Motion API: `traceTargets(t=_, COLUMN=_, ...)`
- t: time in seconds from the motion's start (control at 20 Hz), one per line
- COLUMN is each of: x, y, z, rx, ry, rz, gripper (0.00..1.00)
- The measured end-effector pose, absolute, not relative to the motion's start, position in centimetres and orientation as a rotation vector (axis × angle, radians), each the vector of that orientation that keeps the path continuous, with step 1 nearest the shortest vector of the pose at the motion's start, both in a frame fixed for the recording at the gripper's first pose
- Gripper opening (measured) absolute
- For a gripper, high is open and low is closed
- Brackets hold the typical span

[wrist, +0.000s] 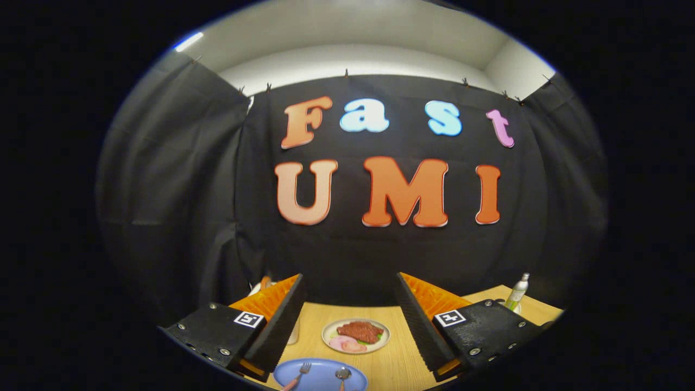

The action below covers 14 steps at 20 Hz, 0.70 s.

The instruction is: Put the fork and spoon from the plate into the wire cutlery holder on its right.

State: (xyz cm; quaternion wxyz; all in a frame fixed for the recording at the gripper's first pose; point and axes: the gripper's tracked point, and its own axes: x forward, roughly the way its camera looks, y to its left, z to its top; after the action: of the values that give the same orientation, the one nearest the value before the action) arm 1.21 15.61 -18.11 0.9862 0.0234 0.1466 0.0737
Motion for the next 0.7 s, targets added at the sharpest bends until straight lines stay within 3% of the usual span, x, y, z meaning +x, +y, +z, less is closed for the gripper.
traceTargets(t=0.35, x=-4.7, y=17.1, z=-34.1, rx=-0.079, ry=0.913, rz=0.097, gripper=0.99)
traceTargets(t=0.7, x=-10.6, y=17.3, z=-41.1, rx=-0.179, ry=1.331, rz=0.150, gripper=0.99)
